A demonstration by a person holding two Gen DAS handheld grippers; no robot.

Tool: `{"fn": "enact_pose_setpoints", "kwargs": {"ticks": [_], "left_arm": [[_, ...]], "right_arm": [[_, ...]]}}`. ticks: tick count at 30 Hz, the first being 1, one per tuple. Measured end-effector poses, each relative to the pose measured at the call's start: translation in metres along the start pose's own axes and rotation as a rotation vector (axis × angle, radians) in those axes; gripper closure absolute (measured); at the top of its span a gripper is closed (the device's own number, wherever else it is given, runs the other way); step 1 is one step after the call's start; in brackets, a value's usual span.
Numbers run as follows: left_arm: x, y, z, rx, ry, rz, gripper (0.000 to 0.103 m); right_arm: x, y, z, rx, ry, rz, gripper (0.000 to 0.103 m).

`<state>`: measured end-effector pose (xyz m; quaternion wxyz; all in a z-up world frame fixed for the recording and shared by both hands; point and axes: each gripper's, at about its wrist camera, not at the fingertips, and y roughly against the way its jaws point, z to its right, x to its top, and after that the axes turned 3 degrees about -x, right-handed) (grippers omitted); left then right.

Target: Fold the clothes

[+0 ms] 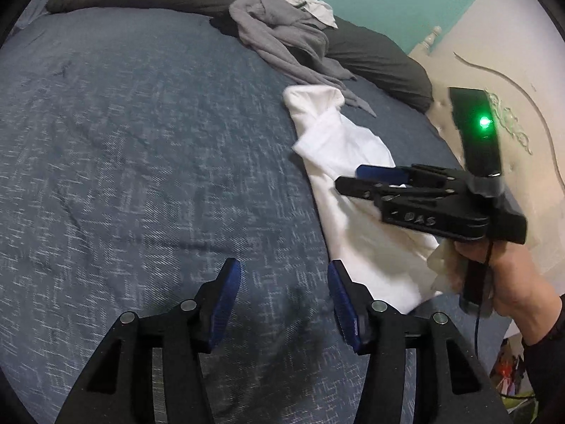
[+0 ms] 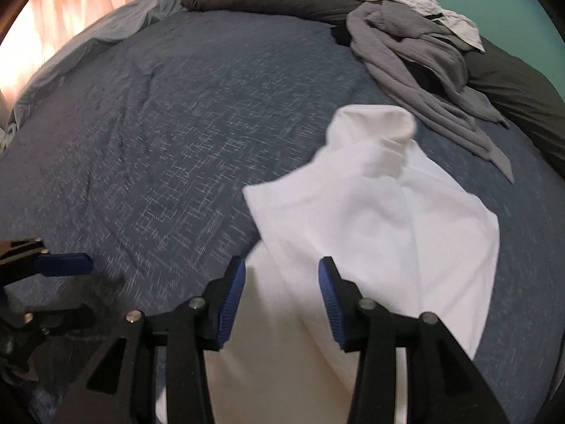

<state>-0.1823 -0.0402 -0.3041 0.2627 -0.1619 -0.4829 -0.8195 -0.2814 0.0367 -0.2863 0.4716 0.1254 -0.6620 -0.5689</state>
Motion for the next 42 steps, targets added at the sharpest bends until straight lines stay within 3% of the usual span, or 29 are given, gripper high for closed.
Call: {"fn": "enact_pose_setpoints", "kwargs": {"ticks": [5,8,11,18,23,27,29,30,32,34,37,38,42], "left_arm": [[0.006,0.005,-0.013,0.010,0.034,0.010,0.048],[0.007,0.007,-0.017,0.003,0.046,0.015,0.048],[0.008,0.008,-0.020,-0.003,0.052,0.018,0.048],[0.007,0.005,-0.018,-0.014,0.049,0.011,0.048],[0.006,0.002,-0.015,-0.009,0.043,0.007,0.048],[0.005,-0.002,-0.015,-0.009,0.041,0.000,0.048],[0.005,-0.003,-0.015,-0.007,0.039,-0.001,0.048],[0.004,-0.002,-0.014,-0.005,0.038,-0.001,0.048],[0.004,-0.002,-0.014,-0.003,0.036,0.000,0.048],[0.004,-0.002,-0.014,-0.002,0.037,0.001,0.048],[0.005,-0.001,-0.015,-0.005,0.041,0.002,0.048],[0.005,-0.001,-0.016,-0.005,0.043,0.001,0.048],[0.006,0.001,-0.018,-0.009,0.047,0.004,0.048]], "right_arm": [[0.012,-0.019,-0.015,-0.069,0.044,-0.027,0.060],[0.013,-0.023,-0.014,-0.110,0.056,-0.027,0.083],[0.015,-0.014,0.001,-0.088,-0.001,0.006,0.094],[0.012,0.017,0.057,-0.015,-0.192,0.112,0.099],[0.006,0.021,0.095,-0.025,-0.283,0.137,0.100],[0.004,0.015,0.078,0.038,-0.227,0.106,0.100],[0.002,0.009,0.057,0.072,-0.176,0.078,0.092],[0.002,0.005,0.043,0.074,-0.143,0.066,0.074],[0.004,-0.001,0.022,0.071,-0.089,0.057,0.055],[0.007,-0.008,0.004,0.057,-0.036,0.049,0.055],[0.013,-0.022,-0.014,-0.030,0.056,0.024,0.055],[0.014,-0.026,-0.017,-0.049,0.073,0.016,0.058],[0.015,-0.031,-0.011,-0.071,0.054,0.010,0.093]]}}
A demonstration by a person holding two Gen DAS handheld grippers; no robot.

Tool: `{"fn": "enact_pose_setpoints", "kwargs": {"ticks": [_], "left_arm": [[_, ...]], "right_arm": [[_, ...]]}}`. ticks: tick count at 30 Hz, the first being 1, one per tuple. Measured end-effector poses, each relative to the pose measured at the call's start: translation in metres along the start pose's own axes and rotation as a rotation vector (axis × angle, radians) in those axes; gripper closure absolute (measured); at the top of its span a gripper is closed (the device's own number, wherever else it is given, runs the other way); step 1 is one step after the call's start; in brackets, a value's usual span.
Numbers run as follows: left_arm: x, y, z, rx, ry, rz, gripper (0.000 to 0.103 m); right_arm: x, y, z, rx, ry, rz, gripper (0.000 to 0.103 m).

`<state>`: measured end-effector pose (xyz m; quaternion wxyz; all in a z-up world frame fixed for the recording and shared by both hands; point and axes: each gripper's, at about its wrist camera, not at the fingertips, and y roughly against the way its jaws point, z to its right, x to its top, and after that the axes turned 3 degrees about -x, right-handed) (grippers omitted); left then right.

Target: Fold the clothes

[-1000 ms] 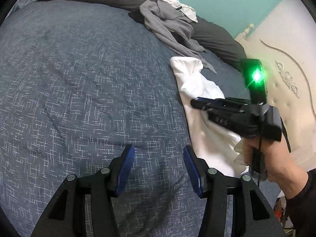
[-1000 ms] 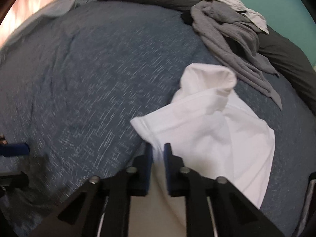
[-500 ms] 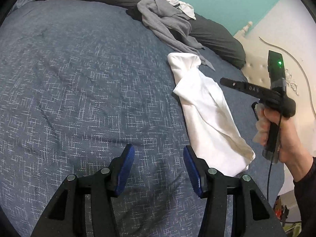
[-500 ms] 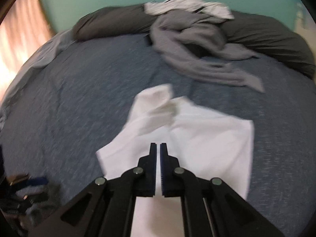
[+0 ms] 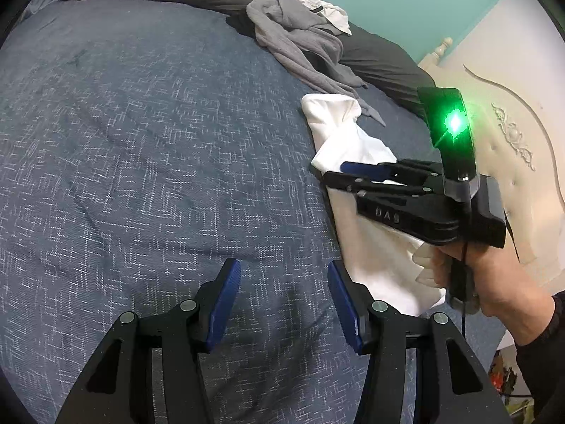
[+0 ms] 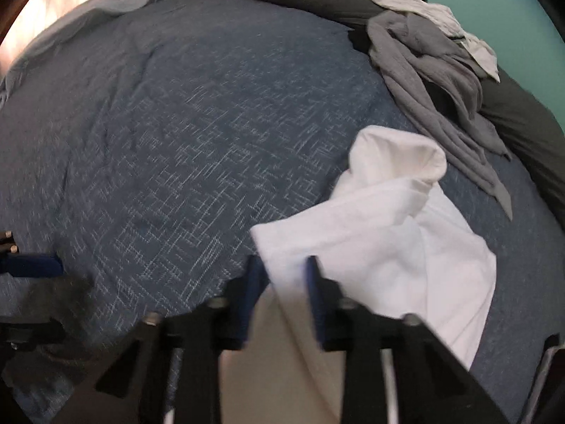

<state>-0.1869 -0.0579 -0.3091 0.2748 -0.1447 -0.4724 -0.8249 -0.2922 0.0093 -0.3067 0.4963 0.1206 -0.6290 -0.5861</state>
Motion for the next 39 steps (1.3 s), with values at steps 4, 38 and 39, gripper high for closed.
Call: {"fn": "enact_pose_setpoints", "kwargs": {"ticks": [4,38,39], "left_arm": [[0.001,0.003,-0.001,0.001,0.003,0.006,0.048],[-0.002,-0.015,-0.006,0.011,-0.005,-0.047,0.048],[-0.003,-0.015,-0.006,0.010,-0.004,-0.048,0.048]], "right_arm": [[-0.001,0.012,0.024,0.022,-0.077,0.046,0.100],[-0.043,-0.011,0.268,-0.072,-0.694,0.065,0.101],[-0.045,-0.012,0.270,-0.071,-0.710,0.063,0.100]]}}
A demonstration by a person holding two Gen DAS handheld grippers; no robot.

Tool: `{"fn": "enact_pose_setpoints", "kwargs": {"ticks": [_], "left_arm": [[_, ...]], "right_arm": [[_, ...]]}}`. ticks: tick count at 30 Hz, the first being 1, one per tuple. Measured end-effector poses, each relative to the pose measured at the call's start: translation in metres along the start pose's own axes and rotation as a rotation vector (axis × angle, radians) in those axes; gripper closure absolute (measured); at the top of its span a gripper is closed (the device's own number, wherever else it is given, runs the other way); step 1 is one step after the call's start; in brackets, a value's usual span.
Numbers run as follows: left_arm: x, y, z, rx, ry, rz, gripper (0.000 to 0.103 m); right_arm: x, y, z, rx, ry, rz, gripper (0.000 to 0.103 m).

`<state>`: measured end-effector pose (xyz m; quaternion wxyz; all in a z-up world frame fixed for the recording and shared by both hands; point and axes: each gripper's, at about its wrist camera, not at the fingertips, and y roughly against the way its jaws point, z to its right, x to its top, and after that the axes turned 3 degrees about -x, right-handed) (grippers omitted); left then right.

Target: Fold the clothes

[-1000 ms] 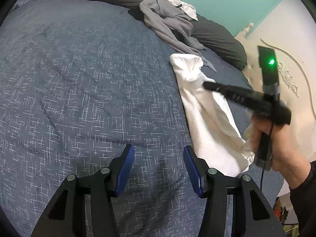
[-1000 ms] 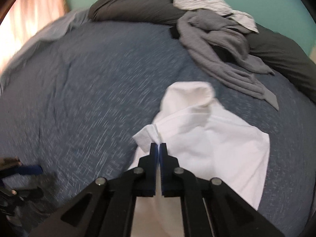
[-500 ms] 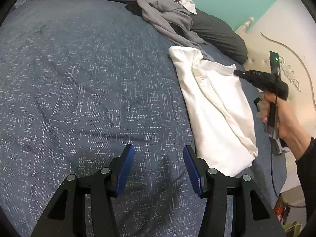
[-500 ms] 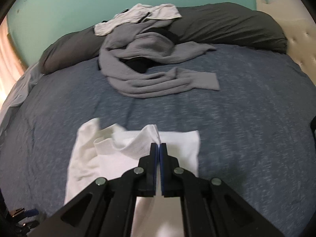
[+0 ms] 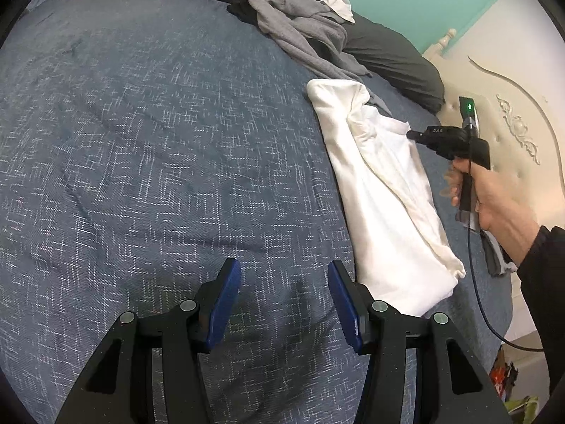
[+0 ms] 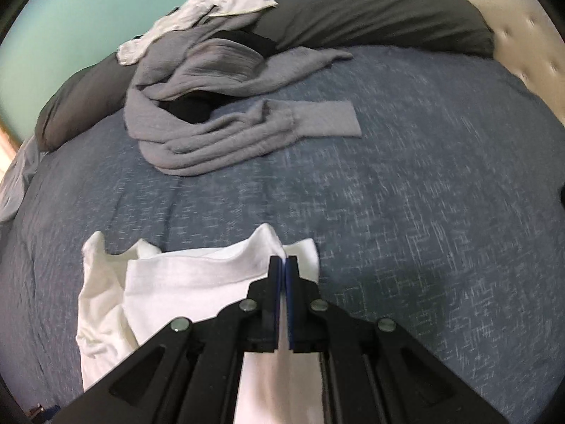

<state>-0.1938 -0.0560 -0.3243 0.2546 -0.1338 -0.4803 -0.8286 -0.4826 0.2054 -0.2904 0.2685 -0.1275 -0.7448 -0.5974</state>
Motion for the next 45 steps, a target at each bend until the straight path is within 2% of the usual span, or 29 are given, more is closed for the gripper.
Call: {"fn": "enact_pose_setpoints", "kwargs": {"ticks": [2,4,5,6,9,14,17,20,21,23,29,39,43,45], "left_arm": [[0.000,0.000,0.000,-0.003,0.001,-0.001,0.048],[-0.001,0.000,0.000,-0.005,0.000,-0.002,0.048],[-0.001,0.000,0.001,-0.005,-0.001,-0.002,0.048],[-0.001,0.000,0.001,-0.006,-0.001,-0.003,0.048],[-0.002,-0.001,0.002,-0.007,-0.004,-0.006,0.048],[-0.004,-0.005,0.005,-0.007,-0.011,-0.019,0.048],[-0.005,-0.006,0.005,-0.006,-0.012,-0.021,0.048],[-0.005,-0.007,0.003,-0.006,-0.011,-0.025,0.048],[-0.005,-0.007,0.003,-0.006,-0.011,-0.026,0.048],[-0.005,-0.009,0.003,-0.005,-0.012,-0.032,0.048],[-0.009,-0.009,0.002,-0.007,-0.014,-0.035,0.048],[-0.008,-0.010,0.001,-0.002,-0.013,-0.040,0.048],[-0.008,-0.011,0.001,-0.005,-0.011,-0.045,0.048],[-0.008,-0.011,0.002,-0.010,-0.011,-0.045,0.048]], "right_arm": [[0.000,0.003,0.004,0.012,-0.035,0.015,0.098],[0.001,0.010,0.004,0.008,-0.022,0.052,0.089],[0.002,0.012,0.003,0.001,-0.002,0.060,0.072],[0.002,0.014,0.000,-0.003,0.019,0.063,0.063],[0.003,0.012,-0.009,0.004,0.093,0.035,0.063],[-0.004,-0.010,-0.023,-0.029,0.202,-0.059,0.063],[-0.008,-0.018,-0.021,-0.026,0.212,-0.067,0.064],[-0.012,-0.019,-0.021,-0.037,0.240,-0.056,0.091],[-0.013,-0.019,-0.022,-0.041,0.247,-0.049,0.096],[-0.014,-0.018,-0.022,-0.049,0.262,-0.035,0.100],[-0.005,-0.001,-0.010,-0.065,0.215,0.059,0.101],[-0.001,-0.025,-0.005,-0.050,0.170,-0.013,0.101],[0.002,-0.015,0.011,-0.060,0.109,0.011,0.100],[0.002,-0.005,0.023,-0.033,0.071,0.015,0.097]]}}
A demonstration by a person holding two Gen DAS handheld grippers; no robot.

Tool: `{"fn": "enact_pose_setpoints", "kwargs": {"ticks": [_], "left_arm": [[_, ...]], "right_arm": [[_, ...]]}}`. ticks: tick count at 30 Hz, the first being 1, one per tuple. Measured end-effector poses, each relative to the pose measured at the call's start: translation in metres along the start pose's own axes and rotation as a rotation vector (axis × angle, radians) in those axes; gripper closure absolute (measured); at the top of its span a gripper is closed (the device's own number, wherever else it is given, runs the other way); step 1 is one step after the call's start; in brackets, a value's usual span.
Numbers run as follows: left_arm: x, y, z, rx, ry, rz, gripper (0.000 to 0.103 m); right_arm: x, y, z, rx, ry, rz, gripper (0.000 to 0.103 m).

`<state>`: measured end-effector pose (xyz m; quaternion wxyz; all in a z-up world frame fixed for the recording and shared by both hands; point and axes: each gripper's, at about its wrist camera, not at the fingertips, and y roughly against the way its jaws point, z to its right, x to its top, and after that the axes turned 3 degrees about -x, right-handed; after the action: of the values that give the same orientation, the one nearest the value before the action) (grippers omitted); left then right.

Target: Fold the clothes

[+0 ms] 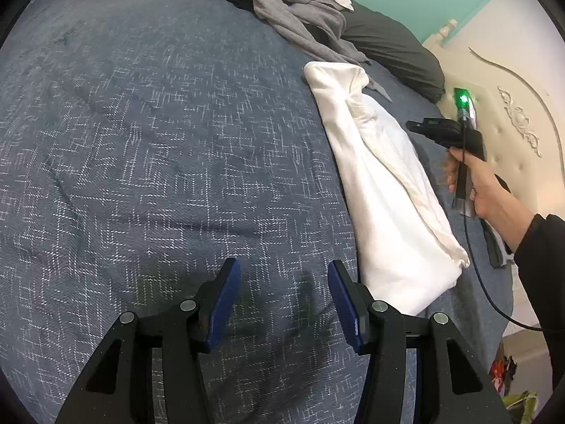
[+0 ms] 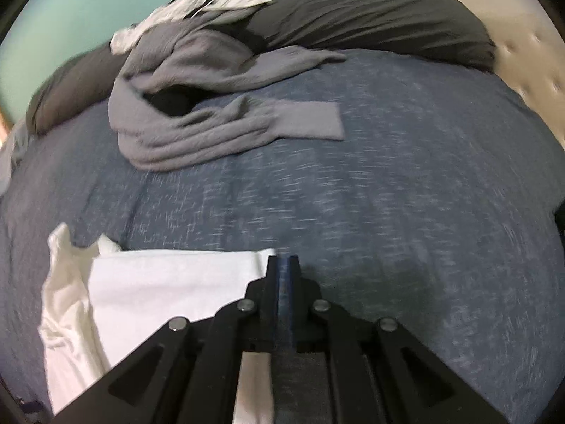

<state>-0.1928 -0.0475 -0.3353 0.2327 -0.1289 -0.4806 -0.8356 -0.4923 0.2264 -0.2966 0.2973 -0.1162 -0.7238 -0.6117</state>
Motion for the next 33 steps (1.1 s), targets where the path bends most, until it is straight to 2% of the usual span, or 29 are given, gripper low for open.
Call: {"fn": "enact_pose_setpoints", "kwargs": {"ticks": [1,3,4,6,9,11,13,14,15,19,21,24,28,29,32,33], "left_arm": [[0.000,0.001,0.001,-0.002,-0.001,0.001,0.048],[0.000,0.002,0.003,-0.006,-0.004,0.005,0.048],[0.000,0.003,0.004,-0.008,-0.006,0.006,0.047],[-0.001,0.004,0.006,-0.011,-0.009,0.009,0.048],[0.000,0.005,0.009,-0.013,-0.013,0.009,0.047],[0.000,0.005,0.011,-0.015,-0.017,0.009,0.048],[0.000,0.004,0.013,-0.015,-0.020,0.008,0.047],[0.000,0.004,0.014,-0.016,-0.021,0.007,0.047],[0.000,0.004,0.014,-0.016,-0.022,0.007,0.048],[0.002,0.003,0.014,-0.018,-0.018,0.007,0.047],[0.003,0.004,0.013,-0.020,-0.016,0.009,0.047],[0.002,0.007,0.012,-0.021,-0.013,0.012,0.047],[0.002,0.007,0.013,-0.023,-0.012,0.010,0.047],[0.002,0.007,0.013,-0.023,-0.013,0.010,0.047],[0.002,0.008,0.013,-0.023,-0.015,0.009,0.047],[0.002,0.009,0.013,-0.023,-0.015,0.009,0.047]], "right_arm": [[-0.002,0.006,0.004,0.030,-0.015,-0.001,0.096],[-0.010,0.017,0.008,0.091,-0.019,-0.019,0.081],[-0.016,0.022,0.008,0.121,-0.009,-0.034,0.079],[-0.032,0.029,0.003,0.169,0.031,-0.076,0.079],[-0.056,0.028,0.003,0.168,0.048,-0.155,0.079],[-0.070,0.028,0.005,0.180,0.042,-0.167,0.079],[-0.080,0.029,0.006,0.187,0.051,-0.160,0.081],[-0.084,0.029,0.006,0.186,0.053,-0.158,0.095],[-0.085,0.028,0.008,0.176,0.046,-0.159,0.099],[-0.089,0.026,0.023,0.092,0.007,-0.159,0.101],[-0.089,0.035,0.029,0.068,-0.016,-0.127,0.101],[-0.086,0.053,0.020,0.118,-0.014,-0.075,0.101],[-0.081,0.067,-0.032,0.173,0.133,-0.085,0.098],[-0.081,0.070,-0.049,0.188,0.179,-0.094,0.093],[-0.086,0.075,-0.095,0.233,0.294,-0.114,0.062],[-0.088,0.077,-0.108,0.246,0.331,-0.115,0.060]]}}
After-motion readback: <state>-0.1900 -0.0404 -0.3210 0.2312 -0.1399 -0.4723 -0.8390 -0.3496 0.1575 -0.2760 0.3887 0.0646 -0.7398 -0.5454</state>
